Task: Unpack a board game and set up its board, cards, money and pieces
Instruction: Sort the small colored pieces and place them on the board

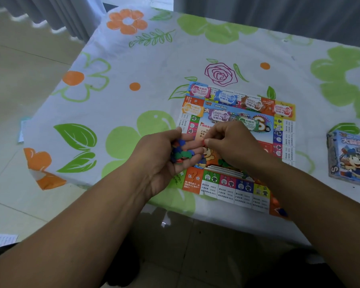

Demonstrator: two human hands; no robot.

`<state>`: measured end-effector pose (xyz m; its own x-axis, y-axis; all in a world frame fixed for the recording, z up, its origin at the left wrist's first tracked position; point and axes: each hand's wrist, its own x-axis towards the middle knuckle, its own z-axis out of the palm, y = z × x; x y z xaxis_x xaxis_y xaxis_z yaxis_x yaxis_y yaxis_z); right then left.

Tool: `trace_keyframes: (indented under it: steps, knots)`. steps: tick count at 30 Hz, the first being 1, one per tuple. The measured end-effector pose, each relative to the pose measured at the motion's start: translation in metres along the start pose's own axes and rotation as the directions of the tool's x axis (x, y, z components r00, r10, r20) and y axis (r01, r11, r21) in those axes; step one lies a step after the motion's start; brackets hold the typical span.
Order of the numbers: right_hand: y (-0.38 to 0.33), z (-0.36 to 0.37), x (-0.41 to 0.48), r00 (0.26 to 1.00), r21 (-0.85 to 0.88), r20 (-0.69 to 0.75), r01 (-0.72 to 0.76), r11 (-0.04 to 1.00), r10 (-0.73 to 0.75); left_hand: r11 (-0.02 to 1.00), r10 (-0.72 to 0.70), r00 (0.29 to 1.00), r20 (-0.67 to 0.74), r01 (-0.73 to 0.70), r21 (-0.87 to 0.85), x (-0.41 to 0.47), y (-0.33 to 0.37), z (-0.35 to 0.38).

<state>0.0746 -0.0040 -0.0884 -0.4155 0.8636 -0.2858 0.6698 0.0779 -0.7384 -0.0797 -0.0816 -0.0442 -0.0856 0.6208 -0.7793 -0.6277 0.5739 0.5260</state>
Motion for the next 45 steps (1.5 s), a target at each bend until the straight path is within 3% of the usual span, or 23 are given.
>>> trace_keyframes:
  steps: [5,8,12,19,21,23,26,28,32,38,45]
  knots:
    - [-0.004,-0.001,0.000,0.995,-0.052,-0.087,0.036,0.998,-0.041,1.000,-0.021,0.999,0.033,0.021,0.001,-0.003,0.004,-0.003]
    - [-0.020,-0.007,-0.008,0.977,0.012,-0.131,0.171,0.985,-0.168,0.999,-0.036,0.997,0.074,0.037,-0.004,-0.002,0.004,-0.003]
    - [-0.035,-0.012,-0.020,0.953,0.125,-0.020,0.302,0.945,-0.302,0.999,-0.023,0.993,0.113,0.020,0.028,-0.001,0.002,-0.001]
    - [-0.024,-0.010,-0.019,0.927,-0.079,0.071,0.373,0.925,-0.368,0.999,-0.023,0.987,0.160,0.016,0.043,0.000,-0.002,0.003]
    - [-0.026,-0.010,-0.022,0.928,-0.096,0.084,0.370,0.924,-0.363,0.998,-0.034,0.987,0.157,0.026,0.051,0.000,-0.001,0.003]
    - [-0.029,-0.011,-0.022,0.945,0.012,0.082,0.318,0.948,-0.318,0.998,-0.038,0.991,0.131,0.031,0.058,0.000,0.000,0.002]
    - [-0.029,-0.018,-0.017,0.969,0.141,-0.029,0.248,0.958,-0.247,0.999,-0.015,0.998,0.053,0.013,0.045,-0.001,0.003,0.000]
    - [-0.022,-0.022,-0.012,0.983,0.108,-0.053,0.179,0.978,-0.174,0.999,0.022,1.000,0.004,-0.022,0.026,-0.002,0.005,-0.002]
    - [-0.007,-0.010,-0.014,0.990,-0.064,0.126,0.071,0.995,-0.063,0.999,0.044,0.998,-0.034,-0.043,0.007,-0.003,0.008,-0.005]
    - [-0.005,0.002,-0.013,0.978,-0.103,0.191,0.103,0.989,-0.082,0.999,0.031,0.999,-0.014,-0.031,0.016,-0.004,0.006,-0.005]
    - [-0.020,-0.001,-0.020,0.958,0.004,-0.018,0.286,0.958,-0.286,1.000,0.009,0.999,0.047,-0.010,0.027,-0.001,0.004,-0.006]
